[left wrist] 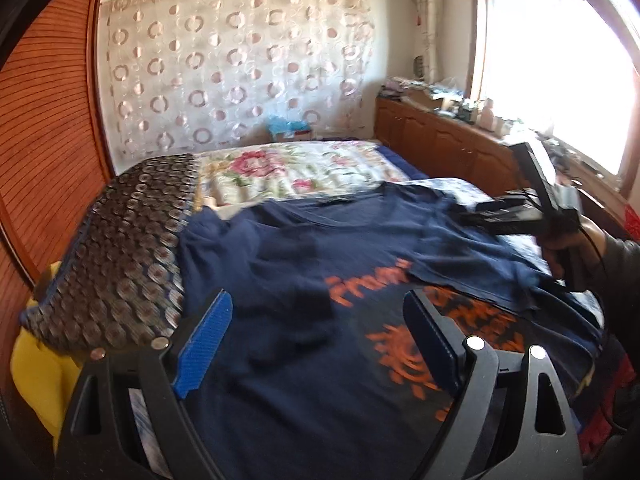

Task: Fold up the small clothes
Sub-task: 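Move the left gripper to the navy shirt's hem edge and grasp it, then grasp the hem with the right gripper while the left gripper holds its part, then lift the hem with both grippers, fold it over toward the collar, release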

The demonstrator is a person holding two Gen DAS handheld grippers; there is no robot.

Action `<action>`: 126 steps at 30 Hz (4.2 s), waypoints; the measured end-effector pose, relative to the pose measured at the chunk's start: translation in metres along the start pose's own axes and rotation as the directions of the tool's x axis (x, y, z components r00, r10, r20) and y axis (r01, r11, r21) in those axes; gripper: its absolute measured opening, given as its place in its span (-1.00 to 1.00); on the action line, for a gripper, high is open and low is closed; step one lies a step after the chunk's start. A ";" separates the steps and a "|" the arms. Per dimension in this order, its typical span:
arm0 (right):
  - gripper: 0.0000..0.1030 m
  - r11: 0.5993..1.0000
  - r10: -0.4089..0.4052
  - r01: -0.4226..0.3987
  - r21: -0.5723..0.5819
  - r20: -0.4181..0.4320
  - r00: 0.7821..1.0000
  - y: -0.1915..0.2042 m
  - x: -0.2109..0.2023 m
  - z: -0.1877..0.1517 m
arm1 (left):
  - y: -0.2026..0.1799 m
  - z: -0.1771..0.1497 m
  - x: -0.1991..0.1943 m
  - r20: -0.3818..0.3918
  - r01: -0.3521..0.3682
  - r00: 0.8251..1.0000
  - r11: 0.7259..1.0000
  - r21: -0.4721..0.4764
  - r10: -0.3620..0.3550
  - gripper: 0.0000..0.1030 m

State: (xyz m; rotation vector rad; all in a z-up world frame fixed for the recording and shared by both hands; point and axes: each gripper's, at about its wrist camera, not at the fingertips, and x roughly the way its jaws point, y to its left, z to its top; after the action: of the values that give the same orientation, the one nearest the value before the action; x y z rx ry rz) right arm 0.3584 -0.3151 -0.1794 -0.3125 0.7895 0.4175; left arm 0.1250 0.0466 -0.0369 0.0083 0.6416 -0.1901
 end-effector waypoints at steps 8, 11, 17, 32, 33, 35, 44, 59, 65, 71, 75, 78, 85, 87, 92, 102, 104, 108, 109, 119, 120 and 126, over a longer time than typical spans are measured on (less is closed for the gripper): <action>-0.17 0.998 -0.047 0.048 0.031 -0.030 0.998 -0.038 0.026 -0.003 | 0.055 0.041 0.052 -0.112 -0.076 0.991 0.997 0.007 0.076 0.71; -0.16 0.999 -0.031 0.031 0.025 -0.002 1.000 -0.039 0.027 -0.005 | 0.075 0.056 0.072 -0.152 -0.055 0.987 0.998 -0.022 0.051 0.70; -0.10 0.992 0.063 -0.064 0.109 0.007 0.998 -0.057 0.030 -0.010 | 0.089 0.078 0.107 -0.225 -0.052 0.973 0.999 -0.010 0.049 0.04; -0.05 0.992 0.061 -0.061 0.110 0.006 0.998 -0.058 0.030 -0.010 | 0.061 0.079 0.191 -0.466 -0.097 0.841 0.924 0.371 0.275 -0.33; -0.05 0.992 0.062 -0.062 0.110 0.006 0.998 -0.058 0.030 -0.010 | 0.060 0.078 0.192 -0.467 -0.103 0.834 0.914 0.392 0.294 -0.52; -0.05 0.992 0.061 -0.061 0.110 0.006 0.998 -0.057 0.030 -0.010 | 0.063 0.078 0.193 -0.462 -0.120 0.827 0.904 0.410 0.320 -0.85; -0.04 0.992 0.059 -0.060 0.109 0.006 0.998 -0.057 0.030 -0.010 | 0.092 0.107 0.124 -0.208 -0.230 0.943 0.960 0.162 0.261 -0.93; 0.25 0.979 0.080 -0.078 0.188 0.001 0.997 -0.085 0.033 -0.001 | 0.081 0.067 0.081 -0.138 -0.034 0.990 0.999 0.021 0.036 -0.93; 0.19 0.987 0.078 -0.070 0.142 -0.053 0.996 -0.078 0.053 0.023 | 0.063 0.047 0.058 -0.118 0.035 0.992 0.999 0.019 -0.033 -0.94; -0.91 0.996 0.089 -0.089 0.026 0.005 0.996 -0.041 0.041 0.023 | 0.053 0.028 0.024 -0.073 0.065 0.995 0.998 -0.015 -0.066 -0.94; -0.93 0.994 0.103 -0.106 0.021 0.118 0.988 -0.025 -0.007 0.015 | 0.049 0.008 -0.015 -0.022 0.081 0.996 0.996 -0.045 -0.082 -0.95; -0.93 0.990 0.122 -0.133 0.047 0.200 0.972 -0.020 -0.055 0.000 | 0.049 -0.010 -0.045 0.006 0.082 0.997 0.994 -0.068 -0.082 -0.95; -0.93 0.986 0.142 -0.157 0.048 0.224 0.964 -0.001 -0.156 -0.071 | 0.053 -0.068 -0.122 0.042 0.065 0.997 0.994 -0.088 -0.062 -0.95; -0.93 0.983 0.162 -0.178 0.055 0.212 0.964 0.005 -0.180 -0.095 | 0.057 -0.084 -0.137 0.044 0.076 0.996 0.991 -0.109 -0.072 -0.95; -0.93 0.979 0.184 -0.194 0.055 0.156 0.971 0.024 -0.217 -0.144 | 0.054 -0.112 -0.153 0.010 0.060 0.998 0.991 -0.118 -0.059 -0.95; -0.93 0.987 0.154 -0.155 0.042 0.021 0.988 0.040 -0.211 -0.194 | 0.047 -0.136 -0.145 -0.085 0.093 0.991 0.988 -0.125 -0.104 -0.94; -0.93 0.989 0.137 -0.137 0.052 0.009 0.991 0.038 -0.203 -0.197 | 0.045 -0.134 -0.144 -0.087 0.095 0.991 0.988 -0.118 -0.106 -0.90; -0.93 0.988 0.137 -0.138 0.075 0.015 0.990 0.034 -0.200 -0.199 | 0.044 -0.129 -0.145 -0.078 0.081 0.993 0.991 -0.108 -0.089 -0.36; -0.93 0.988 0.135 -0.135 0.072 0.016 0.991 0.034 -0.200 -0.199 | 0.045 -0.127 -0.146 -0.072 0.080 0.994 0.991 -0.110 -0.088 -0.24; -0.83 0.998 0.060 -0.061 0.020 0.011 0.998 0.034 -0.214 -0.197 | 0.053 -0.115 -0.142 -0.047 0.030 0.998 0.993 -0.117 -0.036 0.10; -0.82 0.999 0.050 -0.050 0.019 0.015 0.999 0.032 -0.217 -0.196 | 0.054 -0.113 -0.140 -0.045 0.024 0.999 0.992 -0.120 -0.030 0.10; -0.57 0.999 -0.024 0.022 0.045 0.045 0.999 0.015 -0.222 -0.187 | 0.065 -0.097 -0.113 -0.065 -0.007 0.998 0.992 -0.124 -0.001 0.10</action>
State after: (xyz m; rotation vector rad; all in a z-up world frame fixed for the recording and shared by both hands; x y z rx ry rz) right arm 0.0960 -0.4345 -0.1420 -0.2693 0.7491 0.3833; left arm -0.0101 0.1366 -0.0507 -0.1047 0.7170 -0.1477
